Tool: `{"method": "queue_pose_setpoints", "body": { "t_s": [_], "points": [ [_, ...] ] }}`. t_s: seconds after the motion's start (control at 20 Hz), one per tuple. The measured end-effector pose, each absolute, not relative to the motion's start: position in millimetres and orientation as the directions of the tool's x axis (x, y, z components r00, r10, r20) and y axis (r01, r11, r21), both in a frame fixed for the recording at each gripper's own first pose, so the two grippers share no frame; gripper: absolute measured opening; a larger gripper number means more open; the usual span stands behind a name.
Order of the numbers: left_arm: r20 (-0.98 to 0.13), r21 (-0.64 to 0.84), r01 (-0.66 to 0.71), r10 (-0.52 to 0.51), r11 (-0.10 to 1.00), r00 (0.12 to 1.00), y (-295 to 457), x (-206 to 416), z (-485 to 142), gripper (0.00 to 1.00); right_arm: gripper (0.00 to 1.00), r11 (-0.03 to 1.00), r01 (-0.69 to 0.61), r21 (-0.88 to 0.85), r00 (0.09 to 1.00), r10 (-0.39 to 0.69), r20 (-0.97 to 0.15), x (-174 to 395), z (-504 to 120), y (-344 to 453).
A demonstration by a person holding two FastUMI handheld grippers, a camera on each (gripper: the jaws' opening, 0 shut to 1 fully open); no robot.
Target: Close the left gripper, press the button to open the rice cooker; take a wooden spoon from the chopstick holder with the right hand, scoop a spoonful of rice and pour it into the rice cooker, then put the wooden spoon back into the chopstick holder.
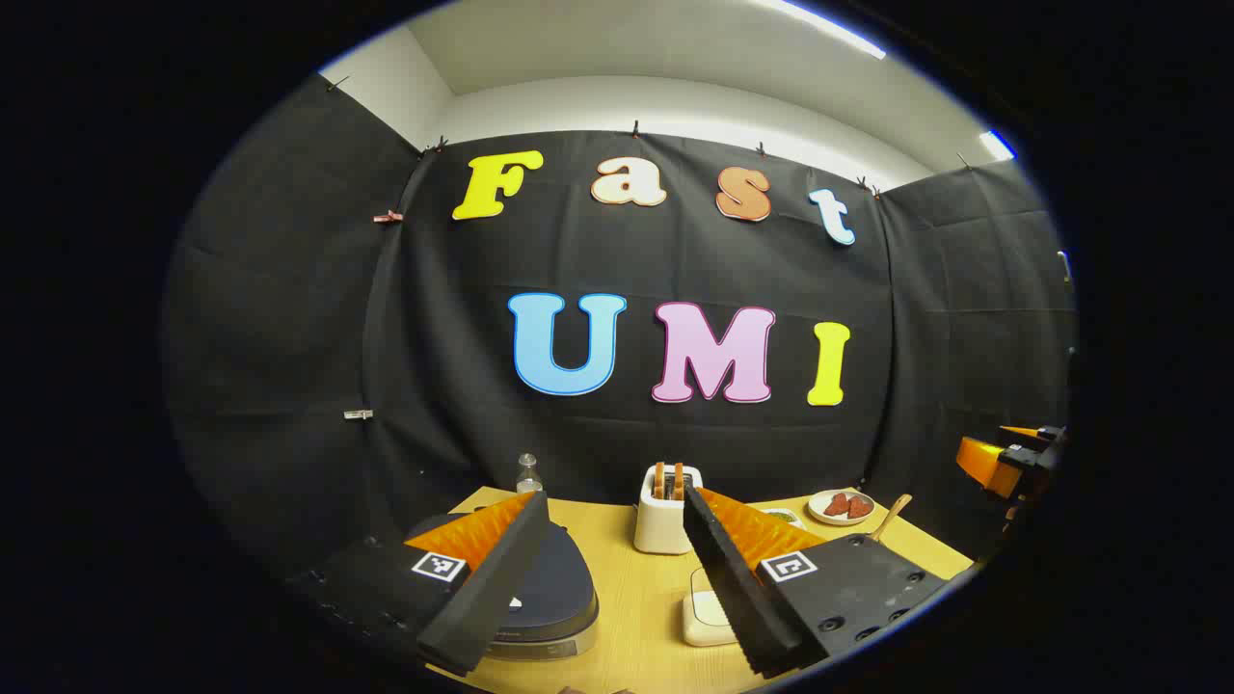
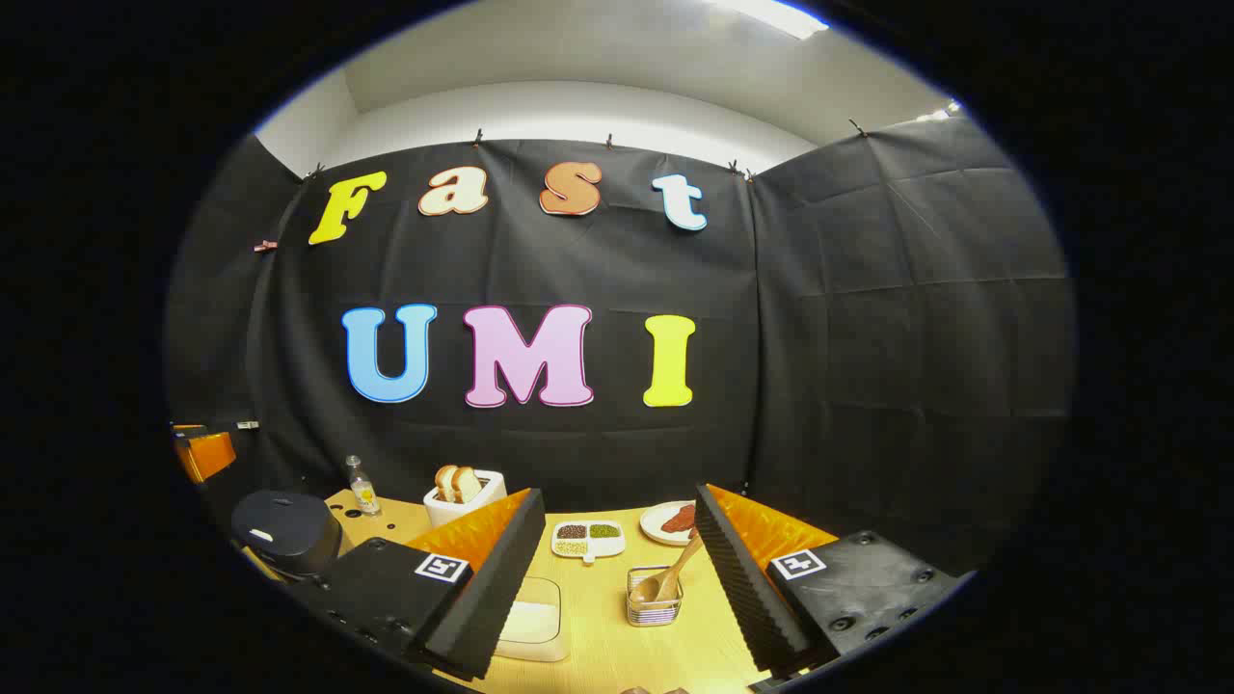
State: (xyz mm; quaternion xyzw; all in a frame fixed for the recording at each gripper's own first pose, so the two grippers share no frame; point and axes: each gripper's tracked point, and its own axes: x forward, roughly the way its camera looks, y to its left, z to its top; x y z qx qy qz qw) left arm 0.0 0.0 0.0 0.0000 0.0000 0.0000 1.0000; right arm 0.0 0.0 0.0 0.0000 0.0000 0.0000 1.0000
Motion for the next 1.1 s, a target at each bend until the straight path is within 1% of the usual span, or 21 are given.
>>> {"method": "queue_pose_setpoints", "body": {
  "t_s": [0.2, 0.45, 0.5, 0.55, 0.95, 1.0, 1.05, 1.1],
  "points": [
    [-0.039, -0.003, -0.004, 0.004, 1.000, 0.999, 5.5, 0.9, -11.7, 0.95, 0.98, 1.000, -0.002, 0.000, 1.000, 0.002, -0.010, -0.1, -2.5, 2.5],
    [-0.046, 0.019, 0.022, -0.021, 1.000, 0.999, 2.3, 0.7, -19.1, 0.95, 0.98, 1.000, 0.007, 0.010, 0.999, -0.007, -0.035, -0.4, -9.9, 1.6],
    [-0.049, 0.019, 0.027, -0.026, 0.999, 0.998, 1.3, 1.1, -20.4, 0.92, 0.98, 1.000, 0.009, 0.012, 0.999, -0.009, -0.037, -0.9, -10.4, 2.1],
    [-0.050, 0.018, 0.032, -0.031, 0.999, 0.998, 0.6, 1.8, -20.3, 0.95, 0.98, 1.000, 0.011, 0.007, 0.999, -0.011, -0.039, -1.6, -12.4, 1.4],
    [-0.051, 0.023, 0.045, -0.044, 0.999, 0.998, -0.5, 5.8, -21.9, 0.95, 0.98, 1.000, 0.004, -0.015, 0.999, -0.004, -0.036, -2.5, -13.6, 5.9],
    [-0.054, 0.019, 0.043, -0.042, 0.999, 0.998, 0.1, 6.2, -23.3, 0.95, 0.98, 1.000, 0.006, -0.011, 0.999, -0.006, -0.036, -3.2, -14.3, 5.5],
    [-0.061, 0.015, 0.039, -0.038, 0.999, 0.997, 1.3, 6.8, -24.1, 0.92, 0.98, 1.000, 0.000, -0.008, 0.999, 0.000, -0.040, -3.2, -16.2, 7.8],
    [-0.067, 0.011, 0.035, -0.034, 0.999, 0.997, 2.4, 7.5, -26.9, 0.95, 0.98, 1.000, -0.018, -0.014, 0.999, 0.017, -0.049, -4.9, -20.5, 12.0]
  ]
}}
